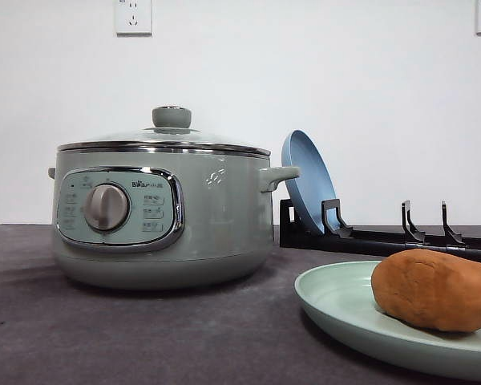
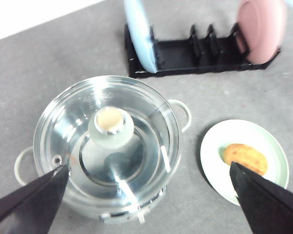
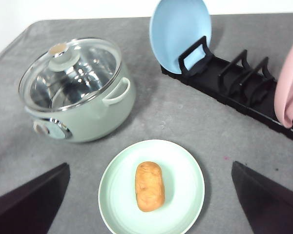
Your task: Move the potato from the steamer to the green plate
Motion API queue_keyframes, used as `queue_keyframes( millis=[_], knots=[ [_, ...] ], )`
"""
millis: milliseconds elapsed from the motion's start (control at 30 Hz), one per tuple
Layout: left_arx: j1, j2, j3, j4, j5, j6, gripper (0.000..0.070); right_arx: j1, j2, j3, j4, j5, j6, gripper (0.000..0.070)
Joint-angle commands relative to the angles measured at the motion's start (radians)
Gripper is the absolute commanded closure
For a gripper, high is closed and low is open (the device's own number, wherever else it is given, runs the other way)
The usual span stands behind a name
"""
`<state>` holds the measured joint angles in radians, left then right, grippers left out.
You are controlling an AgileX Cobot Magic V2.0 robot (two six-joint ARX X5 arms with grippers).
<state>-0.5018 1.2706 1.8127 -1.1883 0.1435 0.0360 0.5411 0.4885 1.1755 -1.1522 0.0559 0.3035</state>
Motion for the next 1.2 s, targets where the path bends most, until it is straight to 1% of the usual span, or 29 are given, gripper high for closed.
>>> queue_keyframes(
  millis=[0,100,167,233,333,400,467,733,767,800,833,867,900,933,967,1000,1167],
  knots=[
    [-0.005,-0.104,-0.128,0.064,0.013,0.004,0.0000,0.005,0.002,0.016,0.006,-0.010,-0.041,0.0000],
    [-0.005,-0.292,-0.348,0.174,0.022,-0.001,0.0000,0.005,0.002,0.016,0.008,-0.034,-0.059,0.0000],
    [-0.005,-0.417,-0.482,0.240,0.024,-0.021,0.0000,0.005,0.002,0.016,0.013,-0.058,-0.066,0.0000],
    [-0.005,-0.531,-0.595,0.300,0.025,-0.073,0.0000,0.005,0.002,0.016,0.024,-0.086,-0.075,0.0000],
    [-0.005,-0.668,-0.707,0.351,0.025,-0.163,0.0000,0.005,0.002,0.016,0.051,-0.121,-0.077,0.0000],
    [-0.005,-0.728,-0.738,0.346,0.025,-0.184,0.0000,0.005,0.002,0.016,0.070,-0.139,-0.078,0.0000],
    [-0.005,-0.764,-0.743,0.326,0.025,-0.184,0.0000,0.005,0.002,0.016,0.085,-0.138,-0.078,0.0000],
    [-0.005,-0.799,-0.742,0.321,0.025,-0.185,0.0000,0.005,0.002,0.016,0.104,-0.135,-0.076,0.0000],
    [-0.005,-0.799,-0.742,0.320,0.025,-0.185,0.0000,0.005,0.002,0.016,0.103,-0.135,-0.076,0.0037],
    [-0.005,-0.799,-0.742,0.317,0.025,-0.185,0.0040,0.005,0.002,0.016,0.099,-0.139,-0.076,0.0233],
    [-0.005,-0.799,-0.742,0.313,0.025,-0.183,0.0290,0.005,0.002,0.016,0.091,-0.140,-0.076,0.0579],
    [-0.005,-0.799,-0.742,0.306,0.025,-0.177,0.0613,0.005,0.002,0.016,0.082,-0.138,-0.077,0.0694],
    [-0.005,-0.799,-0.742,0.304,0.025,-0.180,0.0666,0.005,0.002,0.016,0.080,-0.134,-0.077,0.0656],
    [-0.005,-0.797,-0.742,0.306,0.024,-0.180,0.0652,0.005,0.002,0.016,0.080,-0.134,-0.077,0.0651],
    [-0.005,-0.796,-0.742,0.305,0.024,-0.180,0.0673,0.005,0.002,0.016,0.082,-0.134,-0.076,0.0651],
    [-0.005,-0.796,-0.742,0.303,0.024,-0.182,0.0678,0.005,0.002,0.016,0.083,-0.134,-0.076,0.0651],
    [-0.005,-0.796,-0.742,0.303,0.024,-0.183,0.0675,0.005,0.002,0.016,0.084,-0.134,-0.076,0.0651]
  ],
)
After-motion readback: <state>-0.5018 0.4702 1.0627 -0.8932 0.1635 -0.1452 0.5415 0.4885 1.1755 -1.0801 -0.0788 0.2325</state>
